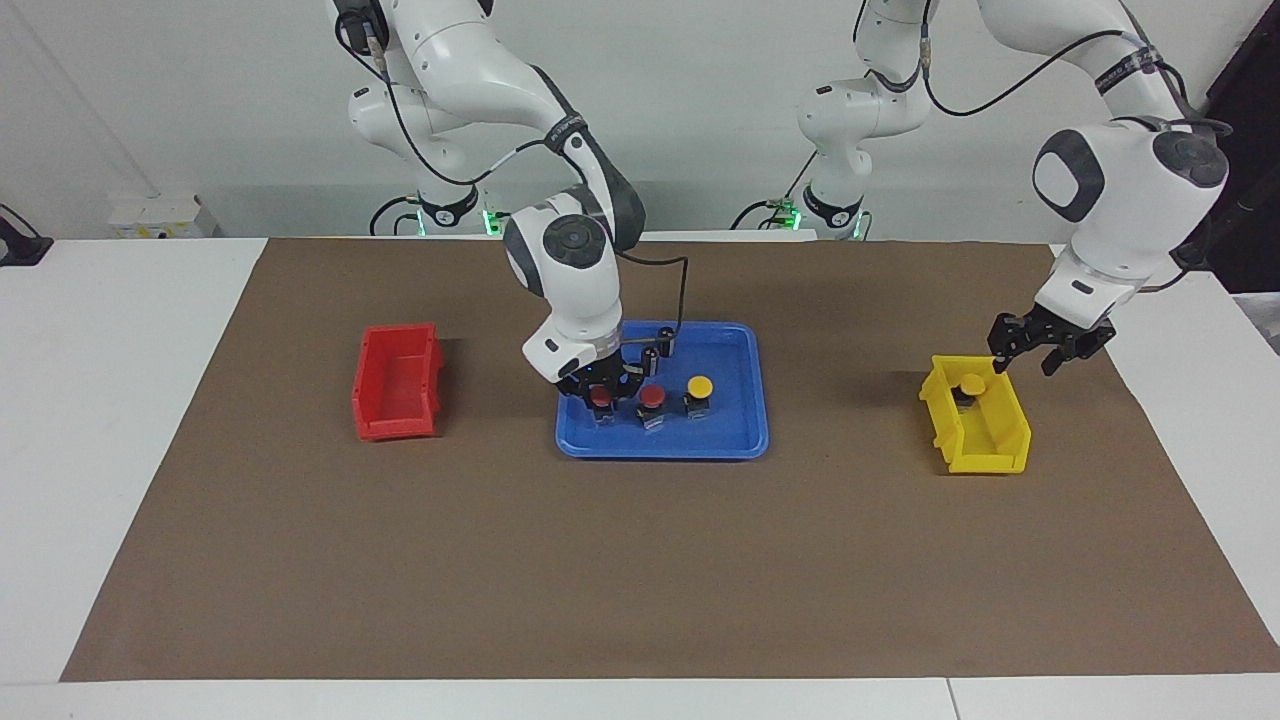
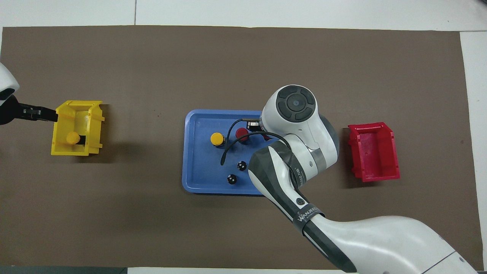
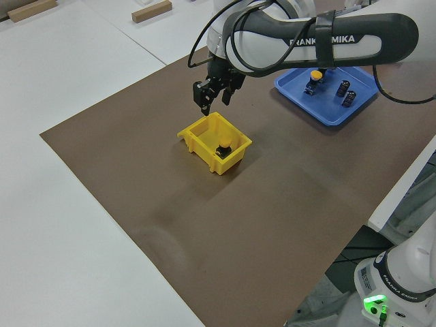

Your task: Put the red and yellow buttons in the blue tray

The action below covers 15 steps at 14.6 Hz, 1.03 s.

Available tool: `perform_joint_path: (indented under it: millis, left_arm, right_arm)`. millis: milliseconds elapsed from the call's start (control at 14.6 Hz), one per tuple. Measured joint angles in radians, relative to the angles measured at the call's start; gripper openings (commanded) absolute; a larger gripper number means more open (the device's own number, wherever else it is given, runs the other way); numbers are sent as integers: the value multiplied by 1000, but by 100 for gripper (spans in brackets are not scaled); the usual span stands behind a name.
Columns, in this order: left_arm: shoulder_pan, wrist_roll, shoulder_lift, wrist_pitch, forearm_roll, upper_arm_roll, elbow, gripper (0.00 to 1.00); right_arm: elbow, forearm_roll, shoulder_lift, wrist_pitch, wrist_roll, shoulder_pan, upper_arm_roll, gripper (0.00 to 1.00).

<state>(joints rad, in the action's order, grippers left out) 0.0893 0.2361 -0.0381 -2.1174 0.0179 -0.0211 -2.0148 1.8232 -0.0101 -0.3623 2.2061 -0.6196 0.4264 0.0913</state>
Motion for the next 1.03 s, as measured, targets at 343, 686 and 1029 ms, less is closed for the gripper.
perform_joint_path:
  millis: [343, 686, 1029]
  left_arm:
    - [8, -5, -12, -135, -2, 0, -138, 69]
    - [8, -12, -11, -140, -3, -3, -164, 69]
    - [8, -53, -14, -185, -3, -7, -195, 1]
  right_arm:
    - [4, 3, 3, -1, -2, -2, -8, 100]
    - [-130, 36, 92, -181, 16, -103, -21, 100]
    - [-236, 36, 213, -455, 169, -265, -23, 100]
